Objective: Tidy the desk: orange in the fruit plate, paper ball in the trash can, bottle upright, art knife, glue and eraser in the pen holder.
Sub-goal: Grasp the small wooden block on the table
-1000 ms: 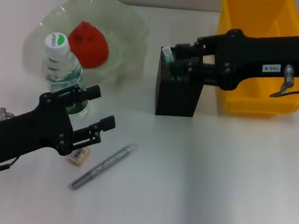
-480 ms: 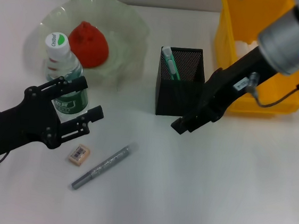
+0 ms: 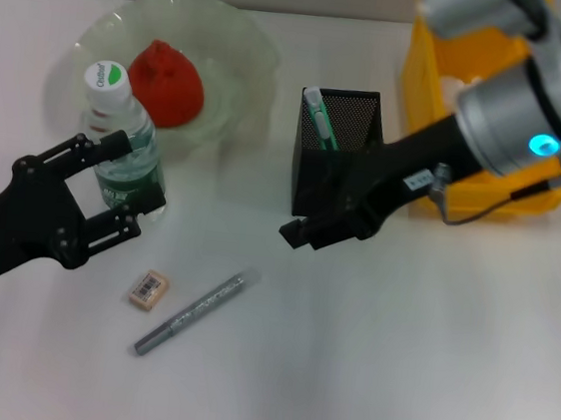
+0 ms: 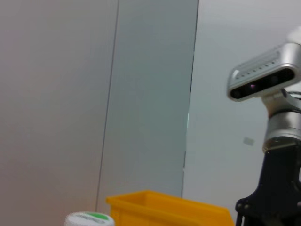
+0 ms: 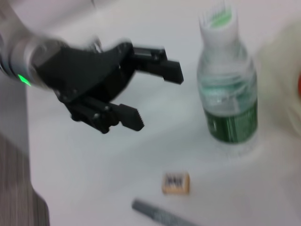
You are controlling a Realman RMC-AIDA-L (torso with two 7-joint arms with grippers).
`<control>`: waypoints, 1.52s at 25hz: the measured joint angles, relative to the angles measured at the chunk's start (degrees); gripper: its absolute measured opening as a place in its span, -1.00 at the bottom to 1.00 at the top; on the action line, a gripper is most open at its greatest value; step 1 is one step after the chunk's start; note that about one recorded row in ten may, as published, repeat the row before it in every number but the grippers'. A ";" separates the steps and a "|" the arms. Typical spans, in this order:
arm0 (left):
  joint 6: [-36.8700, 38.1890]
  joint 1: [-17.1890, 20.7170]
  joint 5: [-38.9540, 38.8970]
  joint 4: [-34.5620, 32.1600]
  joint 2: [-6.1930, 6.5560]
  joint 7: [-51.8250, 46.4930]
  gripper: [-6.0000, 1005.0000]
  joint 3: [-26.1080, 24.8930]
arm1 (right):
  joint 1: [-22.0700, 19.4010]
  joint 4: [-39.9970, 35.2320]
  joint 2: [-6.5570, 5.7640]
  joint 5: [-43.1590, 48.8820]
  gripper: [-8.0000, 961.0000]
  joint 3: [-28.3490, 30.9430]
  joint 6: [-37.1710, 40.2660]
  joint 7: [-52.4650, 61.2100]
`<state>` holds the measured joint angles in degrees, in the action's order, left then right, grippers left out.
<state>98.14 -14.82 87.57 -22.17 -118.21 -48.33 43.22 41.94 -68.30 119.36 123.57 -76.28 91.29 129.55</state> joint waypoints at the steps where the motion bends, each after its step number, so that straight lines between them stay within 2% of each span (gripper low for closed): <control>1: 0.29 0.07 0.00 0.00 -0.01 0.00 0.30 -0.55 | -2.23 -1.20 0.00 -2.25 0.07 0.37 -0.76 -1.71; 4: 0.78 0.12 -0.03 0.00 -0.01 -0.10 0.29 -1.40 | -9.55 -3.31 0.15 -10.38 0.07 2.73 -2.22 -8.70; 7: 0.79 0.09 -0.04 0.01 -0.01 -0.32 0.29 -1.45 | -16.03 -0.86 0.16 -21.71 0.07 4.76 -2.45 -19.02; 10: 0.80 0.07 -0.04 0.02 0.00 -0.40 0.29 -1.47 | -21.90 6.52 0.03 -35.44 0.07 5.73 -1.83 -32.66; 12: 1.00 -0.08 0.12 0.02 0.00 -0.51 0.29 -1.25 | -24.34 13.40 -0.04 -43.03 0.07 6.12 -0.42 -42.44; 14: 1.26 -0.13 0.17 0.02 0.00 -0.58 0.29 -1.14 | -25.73 23.28 -0.06 -50.25 0.07 6.56 2.97 -54.46; 16: 2.10 -0.26 0.27 -0.08 0.01 -1.28 0.29 -1.06 | -25.85 29.82 -0.16 -52.86 0.07 7.29 5.23 -60.87; 21: 2.46 -0.23 0.39 -1.19 0.05 -3.12 0.29 -0.96 | -25.26 43.39 -0.16 -53.93 0.07 11.68 7.29 -70.02; 23: 4.49 0.92 2.44 -10.57 -0.08 -14.33 0.29 -0.81 | -25.15 46.14 -0.18 -53.99 0.07 12.22 7.07 -71.06; 24: 4.49 0.92 2.44 -10.57 -0.08 -14.33 0.29 -0.81 | -25.15 46.87 -0.20 -54.02 0.07 12.24 6.94 -71.24; 25: 4.88 1.59 3.39 -16.42 -0.07 -22.46 0.29 -0.42 | -25.18 47.32 -0.21 -54.04 0.07 12.25 6.87 -71.31; 28: 5.15 1.93 8.29 -26.71 -0.03 -35.24 0.29 0.29 | -25.12 48.41 -0.21 -54.05 0.07 12.27 6.62 -71.50; 29: 5.15 1.93 8.29 -26.71 -0.03 -35.24 0.29 0.29 | -25.00 48.63 -0.19 -54.03 0.07 12.28 6.41 -71.54; 32: 6.12 1.07 19.19 -41.71 -0.24 -51.78 0.29 2.34 | -24.51 49.53 -0.07 -53.80 0.07 12.18 5.16 -71.63; 33: 6.22 0.92 20.96 -44.46 -0.25 -54.86 0.29 3.19 | -24.30 50.02 -0.06 -53.79 0.07 12.08 4.72 -71.67; 34: 6.22 0.92 20.96 -44.46 -0.25 -54.86 0.29 3.19 | -24.06 50.49 -0.05 -53.79 0.07 11.96 4.32 -71.69; 37: 6.19 0.37 28.28 -56.41 -0.28 -66.56 0.28 8.74 | -23.25 51.66 -0.05 -53.78 0.07 11.67 3.51 -71.74; 38: 6.19 0.37 28.28 -56.41 -0.28 -66.56 0.28 8.74 | -23.11 51.84 -0.08 -53.78 0.07 11.71 3.36 -71.75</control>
<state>104.32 -14.45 115.84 -78.57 -118.49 -114.89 51.96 18.83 -16.46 119.29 69.79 -64.57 94.66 57.79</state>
